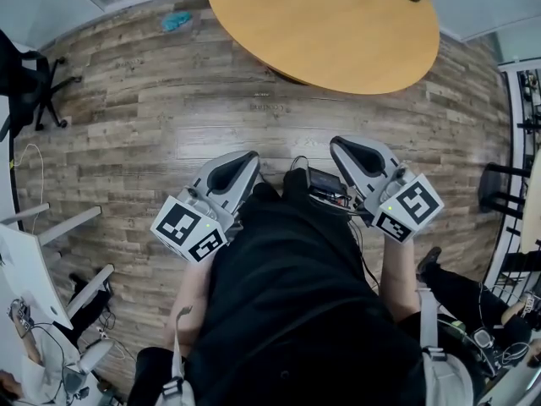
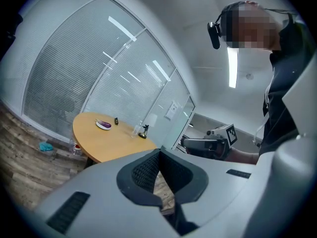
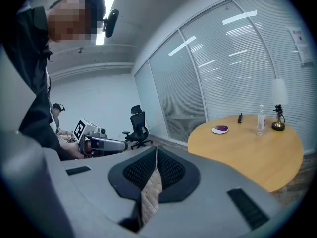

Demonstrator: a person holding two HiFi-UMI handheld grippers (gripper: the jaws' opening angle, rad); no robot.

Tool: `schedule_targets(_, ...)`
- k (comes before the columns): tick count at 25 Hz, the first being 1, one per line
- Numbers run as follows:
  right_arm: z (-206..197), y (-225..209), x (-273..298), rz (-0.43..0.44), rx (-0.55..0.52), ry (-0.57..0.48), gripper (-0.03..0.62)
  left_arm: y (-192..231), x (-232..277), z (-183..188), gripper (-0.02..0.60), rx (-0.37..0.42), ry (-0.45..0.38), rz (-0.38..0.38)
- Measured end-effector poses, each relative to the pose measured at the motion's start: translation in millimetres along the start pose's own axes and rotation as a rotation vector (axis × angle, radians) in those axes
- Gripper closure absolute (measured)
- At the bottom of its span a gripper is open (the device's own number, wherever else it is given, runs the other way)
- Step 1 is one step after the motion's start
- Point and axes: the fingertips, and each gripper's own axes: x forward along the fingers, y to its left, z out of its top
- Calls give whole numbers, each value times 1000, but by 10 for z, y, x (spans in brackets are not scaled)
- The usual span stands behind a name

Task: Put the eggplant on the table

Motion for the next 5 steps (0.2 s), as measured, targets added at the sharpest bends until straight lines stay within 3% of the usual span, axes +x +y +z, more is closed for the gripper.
schedule_targets(5,-36,39,57,1,-5,8,572,40,-27,-11,571,-2,-3,-7)
